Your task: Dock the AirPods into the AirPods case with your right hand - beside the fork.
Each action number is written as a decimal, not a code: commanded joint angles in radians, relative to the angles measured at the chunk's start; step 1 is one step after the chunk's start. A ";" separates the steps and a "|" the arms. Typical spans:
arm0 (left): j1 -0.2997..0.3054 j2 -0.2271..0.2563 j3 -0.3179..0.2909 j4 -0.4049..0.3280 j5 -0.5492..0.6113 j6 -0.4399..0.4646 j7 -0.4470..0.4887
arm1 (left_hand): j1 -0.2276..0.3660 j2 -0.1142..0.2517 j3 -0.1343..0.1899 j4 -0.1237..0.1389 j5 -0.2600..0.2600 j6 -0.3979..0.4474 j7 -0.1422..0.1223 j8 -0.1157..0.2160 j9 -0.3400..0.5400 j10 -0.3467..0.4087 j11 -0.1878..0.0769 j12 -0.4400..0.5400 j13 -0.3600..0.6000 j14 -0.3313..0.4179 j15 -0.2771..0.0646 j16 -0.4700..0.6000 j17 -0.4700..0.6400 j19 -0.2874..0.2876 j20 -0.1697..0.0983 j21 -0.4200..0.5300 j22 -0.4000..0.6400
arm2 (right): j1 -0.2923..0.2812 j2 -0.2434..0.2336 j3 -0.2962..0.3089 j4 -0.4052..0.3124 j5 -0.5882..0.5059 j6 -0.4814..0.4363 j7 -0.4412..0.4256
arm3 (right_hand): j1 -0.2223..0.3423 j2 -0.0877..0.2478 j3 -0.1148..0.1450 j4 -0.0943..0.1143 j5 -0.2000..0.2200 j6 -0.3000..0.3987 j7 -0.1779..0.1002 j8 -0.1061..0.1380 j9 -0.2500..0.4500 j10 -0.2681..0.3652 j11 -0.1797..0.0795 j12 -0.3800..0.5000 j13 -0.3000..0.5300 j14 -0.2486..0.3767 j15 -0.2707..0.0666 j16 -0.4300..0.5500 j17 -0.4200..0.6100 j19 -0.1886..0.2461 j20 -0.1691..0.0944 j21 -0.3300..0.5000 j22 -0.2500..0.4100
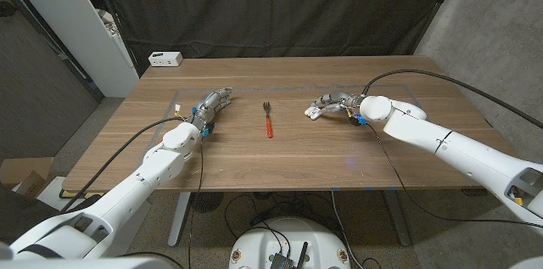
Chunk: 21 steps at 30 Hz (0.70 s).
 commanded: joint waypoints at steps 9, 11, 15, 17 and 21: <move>0.003 -0.003 0.006 -0.009 0.001 0.018 0.009 | -0.006 -0.002 -0.003 -0.001 0.004 0.000 -0.006 0.002 0.000 0.001 0.000 0.003 0.001 0.001 -0.009 0.001 0.001 0.000 0.013 -0.003 0.001 | -0.005 0.004 -0.003 0.004 -0.019 -0.007 0.045 | -0.017 -0.022 0.004 0.005 -0.005 0.197 0.002 0.061 0.020 0.056 -0.005 0.025 -0.001 0.013 -0.136 0.012 -0.002 0.009 0.006 0.012 0.003; 0.002 -0.004 0.008 -0.007 0.003 0.014 0.007 | -0.006 -0.002 -0.003 -0.001 0.004 0.000 -0.005 0.002 0.000 0.001 -0.001 0.003 0.001 0.002 -0.009 0.001 0.001 0.000 0.013 -0.003 0.001 | -0.007 0.006 -0.002 0.008 -0.018 -0.001 0.044 | -0.017 -0.020 0.005 0.003 -0.004 0.220 0.002 0.066 0.021 0.070 -0.014 0.029 -0.001 0.018 -0.139 0.014 -0.004 0.012 0.003 0.013 0.003; 0.002 -0.002 0.008 -0.012 0.005 0.017 0.009 | -0.006 -0.003 -0.003 -0.001 0.004 0.000 -0.007 0.002 0.000 0.000 -0.002 0.002 0.001 0.002 -0.009 0.001 0.001 0.001 0.013 -0.003 0.001 | -0.010 0.009 0.000 0.013 -0.016 0.011 0.044 | -0.017 -0.017 0.005 0.002 -0.004 0.238 0.002 0.069 0.023 0.080 -0.008 0.032 -0.001 0.026 -0.142 0.019 -0.006 0.014 0.000 0.013 0.003; 0.003 -0.002 0.008 -0.014 0.005 0.017 0.012 | -0.007 -0.003 -0.003 -0.001 0.004 -0.001 -0.006 0.002 0.000 0.001 0.000 0.002 0.001 0.003 -0.009 0.001 0.001 0.000 0.012 -0.003 0.001 | -0.016 0.009 0.006 0.011 -0.013 0.017 0.036 | -0.019 -0.014 0.006 0.004 -0.004 0.238 0.002 0.068 0.023 0.081 -0.005 0.032 -0.001 0.026 -0.144 0.020 -0.005 0.015 -0.003 0.014 0.003; 0.002 -0.003 0.007 -0.011 0.004 0.014 0.011 | -0.007 -0.003 -0.003 -0.001 0.004 0.001 -0.007 0.002 0.000 0.000 -0.001 0.002 0.001 0.004 -0.010 0.002 0.001 0.000 0.013 -0.003 0.001 | -0.033 0.004 0.026 -0.002 -0.002 0.033 0.015 | -0.024 -0.014 0.005 0.007 -0.004 0.223 0.004 0.059 0.023 0.080 -0.004 0.031 -0.001 0.027 -0.145 0.022 -0.004 0.018 -0.003 0.014 0.003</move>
